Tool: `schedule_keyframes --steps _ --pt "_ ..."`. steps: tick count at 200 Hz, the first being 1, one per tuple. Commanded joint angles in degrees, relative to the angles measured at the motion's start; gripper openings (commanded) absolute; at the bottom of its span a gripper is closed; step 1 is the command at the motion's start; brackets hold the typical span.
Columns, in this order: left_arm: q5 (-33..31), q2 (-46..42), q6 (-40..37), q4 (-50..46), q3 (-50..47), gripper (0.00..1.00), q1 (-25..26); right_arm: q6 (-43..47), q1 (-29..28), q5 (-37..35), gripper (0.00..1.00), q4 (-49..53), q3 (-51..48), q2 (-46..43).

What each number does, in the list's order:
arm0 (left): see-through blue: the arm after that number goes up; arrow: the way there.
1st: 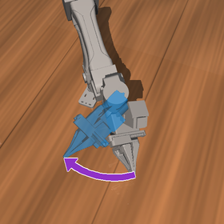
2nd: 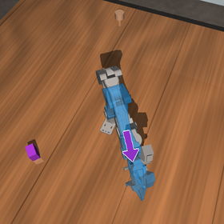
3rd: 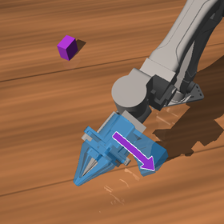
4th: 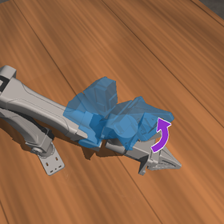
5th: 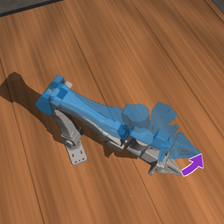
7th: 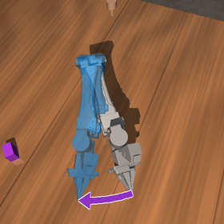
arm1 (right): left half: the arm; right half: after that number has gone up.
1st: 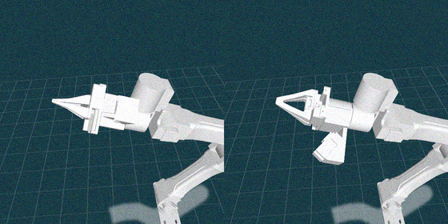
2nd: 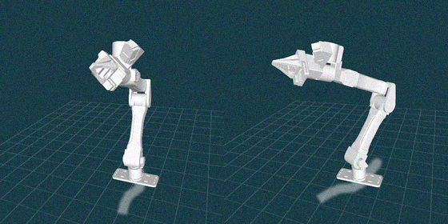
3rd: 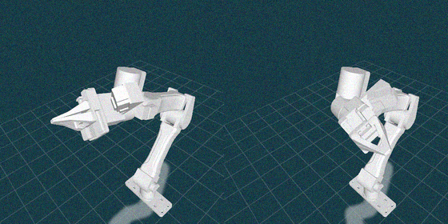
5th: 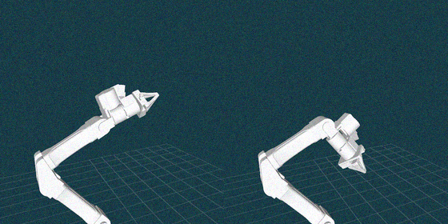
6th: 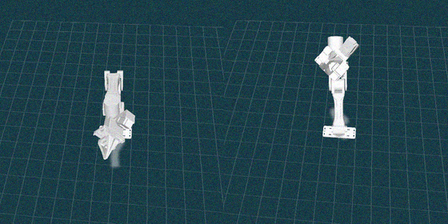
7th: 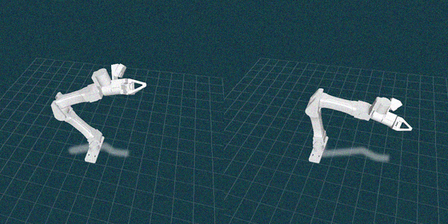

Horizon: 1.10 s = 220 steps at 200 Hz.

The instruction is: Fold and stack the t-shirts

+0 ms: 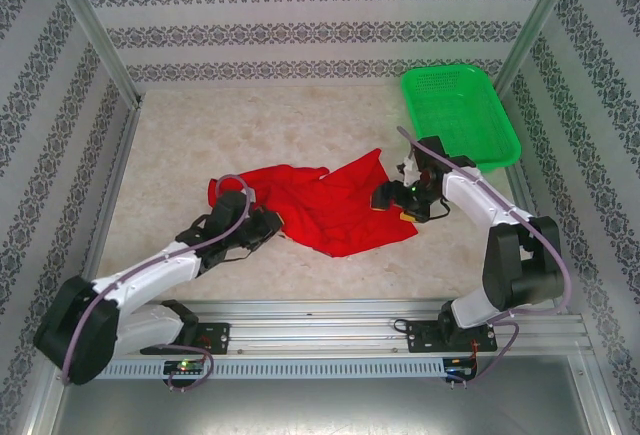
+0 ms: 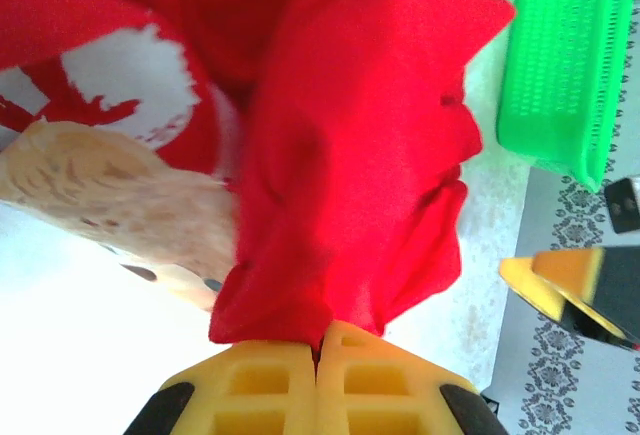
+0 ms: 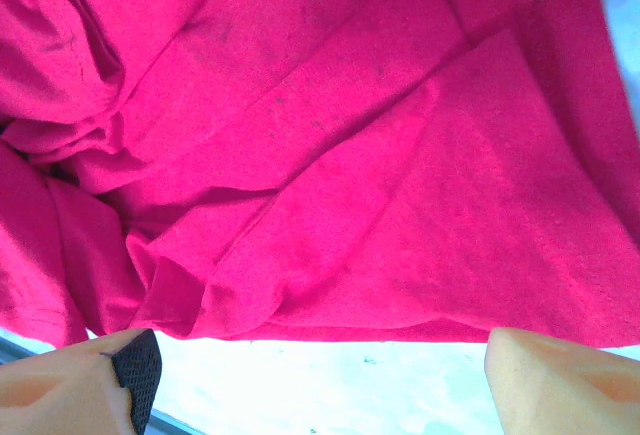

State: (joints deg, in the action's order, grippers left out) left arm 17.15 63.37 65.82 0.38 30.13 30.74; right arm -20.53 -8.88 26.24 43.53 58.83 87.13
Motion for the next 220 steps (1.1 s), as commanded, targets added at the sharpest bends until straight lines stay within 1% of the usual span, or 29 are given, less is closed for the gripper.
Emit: schedule_keyframes --steps 1,43,58,72,95,115,147,190,220 --pt "-2.10 -4.41 -5.30 -16.02 5.83 0.00 0.12 1.33 2.18 0.22 0.85 1.45 -0.11 -1.51" --pt "-4.54 -11.75 -8.67 -35.55 12.35 0.00 -1.77 0.30 6.56 2.04 0.85 1.01 -0.54 -1.58" --pt "-5.10 -13.11 -9.94 -40.77 14.27 0.00 -2.56 -0.73 7.22 2.80 0.85 -0.18 -1.01 -1.52" --pt "-4.73 -13.60 -10.95 -43.72 15.55 0.00 -3.53 -1.75 7.66 3.76 0.85 -1.51 -1.52 -1.27" --pt "-2.80 -12.80 -12.11 -44.95 16.61 0.00 -4.70 -2.87 7.68 4.92 0.85 -2.85 -1.50 -0.32" --pt "-2.01 -9.98 -14.22 -46.90 18.07 0.00 -4.66 -3.64 7.51 5.82 0.85 -3.89 -1.66 -0.03" --pt "0.90 -5.31 -16.99 -44.35 18.88 0.00 -4.12 -3.45 6.13 5.95 0.84 -3.96 -2.15 0.42" --pt "2.10 1.29 -20.92 -44.61 21.18 0.00 -3.17 -3.16 5.90 5.25 0.84 -3.56 -3.11 -0.30" --pt "0.95 4.81 -22.40 -45.23 21.33 0.00 -2.26 -3.16 5.90 4.34 0.84 -3.28 -3.36 -0.15"
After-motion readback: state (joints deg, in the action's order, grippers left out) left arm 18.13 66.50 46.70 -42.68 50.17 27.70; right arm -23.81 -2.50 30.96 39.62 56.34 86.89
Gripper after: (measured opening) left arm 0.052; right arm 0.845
